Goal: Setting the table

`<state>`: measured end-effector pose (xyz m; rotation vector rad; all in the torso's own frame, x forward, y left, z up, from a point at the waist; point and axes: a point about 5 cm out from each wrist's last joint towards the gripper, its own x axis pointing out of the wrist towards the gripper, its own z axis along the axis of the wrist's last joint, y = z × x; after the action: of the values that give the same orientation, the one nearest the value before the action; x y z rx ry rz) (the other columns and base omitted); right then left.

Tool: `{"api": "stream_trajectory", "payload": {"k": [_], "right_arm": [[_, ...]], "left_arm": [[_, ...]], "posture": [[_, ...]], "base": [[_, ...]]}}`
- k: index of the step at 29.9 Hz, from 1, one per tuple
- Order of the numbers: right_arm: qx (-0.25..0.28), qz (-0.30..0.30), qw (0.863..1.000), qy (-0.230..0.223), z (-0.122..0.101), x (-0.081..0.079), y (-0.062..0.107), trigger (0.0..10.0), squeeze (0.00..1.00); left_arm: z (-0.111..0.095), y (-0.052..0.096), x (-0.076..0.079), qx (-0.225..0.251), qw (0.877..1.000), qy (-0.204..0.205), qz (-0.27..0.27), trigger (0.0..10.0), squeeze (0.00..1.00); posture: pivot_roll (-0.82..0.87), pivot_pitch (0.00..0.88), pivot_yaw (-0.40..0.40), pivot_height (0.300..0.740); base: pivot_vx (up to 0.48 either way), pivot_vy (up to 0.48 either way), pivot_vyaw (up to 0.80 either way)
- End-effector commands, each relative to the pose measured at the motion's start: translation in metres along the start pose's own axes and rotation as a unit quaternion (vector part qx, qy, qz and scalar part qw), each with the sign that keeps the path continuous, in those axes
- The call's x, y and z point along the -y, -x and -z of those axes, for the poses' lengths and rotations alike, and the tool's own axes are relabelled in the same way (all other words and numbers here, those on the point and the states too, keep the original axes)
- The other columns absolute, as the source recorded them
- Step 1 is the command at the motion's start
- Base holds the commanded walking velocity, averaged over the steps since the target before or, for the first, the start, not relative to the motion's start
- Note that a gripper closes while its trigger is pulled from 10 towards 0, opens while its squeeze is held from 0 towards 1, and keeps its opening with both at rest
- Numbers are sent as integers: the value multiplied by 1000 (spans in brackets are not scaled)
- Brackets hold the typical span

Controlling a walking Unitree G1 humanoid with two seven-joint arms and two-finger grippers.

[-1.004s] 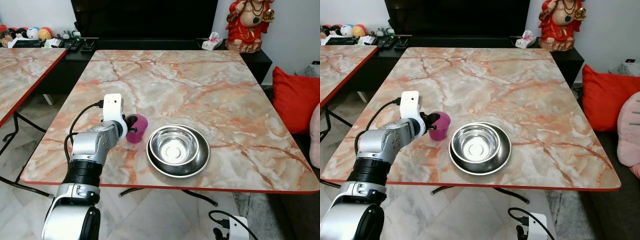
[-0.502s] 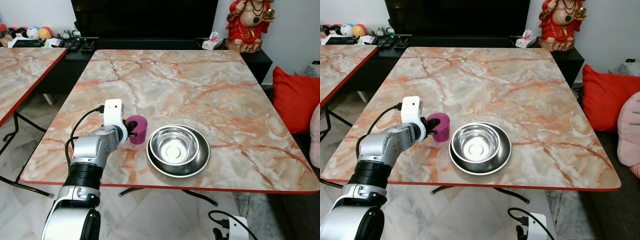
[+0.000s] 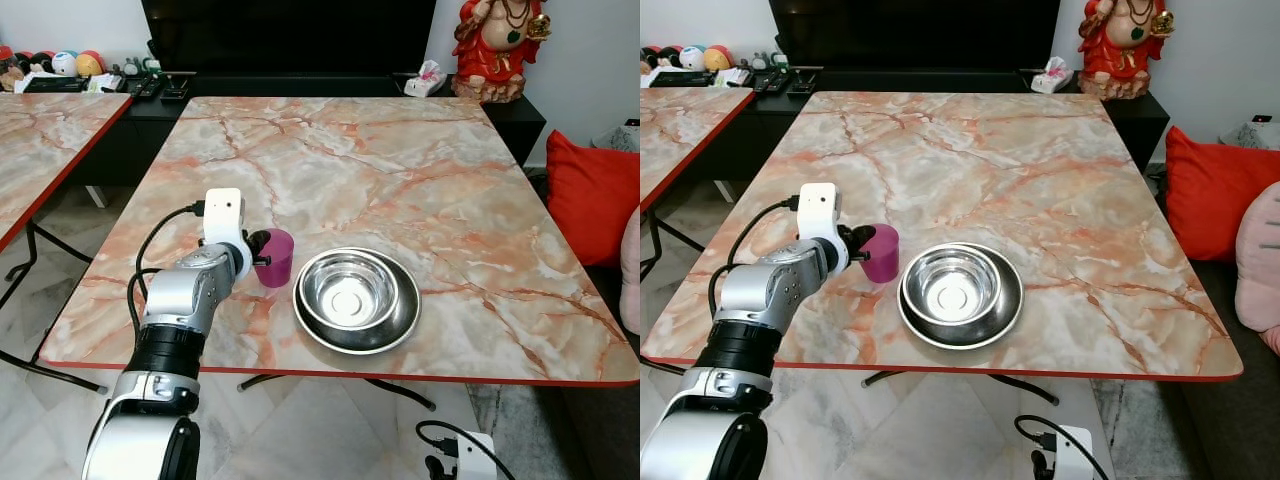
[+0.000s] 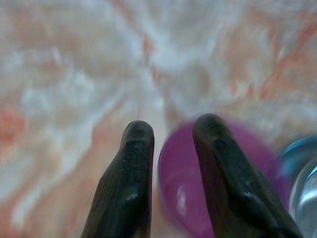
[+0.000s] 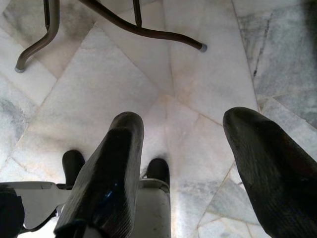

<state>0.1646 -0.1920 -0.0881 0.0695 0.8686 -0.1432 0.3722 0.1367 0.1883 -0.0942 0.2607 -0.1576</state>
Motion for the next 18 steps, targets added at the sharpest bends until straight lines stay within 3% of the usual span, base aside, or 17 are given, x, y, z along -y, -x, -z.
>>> {"api": "stream_trajectory", "payload": {"k": [1, 3, 4, 5, 8, 13, 18], "right_arm": [[-6, -2, 1000, 1, 3, -1, 1, 10000, 0], [-5, 0, 1000, -1, 3, 0, 1, 10000, 0], [-5, 0, 1000, -1, 3, 0, 1, 10000, 0], [-4, 0, 1000, -1, 3, 0, 1, 10000, 0], [-2, 1, 1000, -2, 3, 0, 1, 10000, 0], [-1, 4, 1000, -3, 3, 1, 1, 10000, 0], [-1, 7, 1000, -3, 4, 2, 2, 10000, 0]], "left_arm": [[-17, 4, 5, 67, 997, -16, 20, 10000, 0], [-36, 17, 9, 186, 980, -56, 28, 10000, 0], [-36, 17, 9, 186, 980, -56, 28, 10000, 0], [-35, 23, 9, 226, 970, -87, 21, 10000, 0], [-22, 29, 4, 252, 957, -143, -19, 10000, 0], [-1, 38, -10, 278, 950, -136, -48, 10000, 0], [9, 44, -11, 306, 934, -179, -46, 10000, 0]], "posture": [[-16, 23, 13, 740], [-16, 23, 14, 740], [-16, 23, 14, 740], [-15, 22, 13, 740], [-14, 20, 15, 740], [-20, 22, 13, 740], [-17, 20, 12, 740]], "base": [[0, 0, 0], [0, 0, 0], [0, 0, 0], [0, 0, 0], [0, 0, 0], [0, 0, 0], [0, 0, 0]]}}
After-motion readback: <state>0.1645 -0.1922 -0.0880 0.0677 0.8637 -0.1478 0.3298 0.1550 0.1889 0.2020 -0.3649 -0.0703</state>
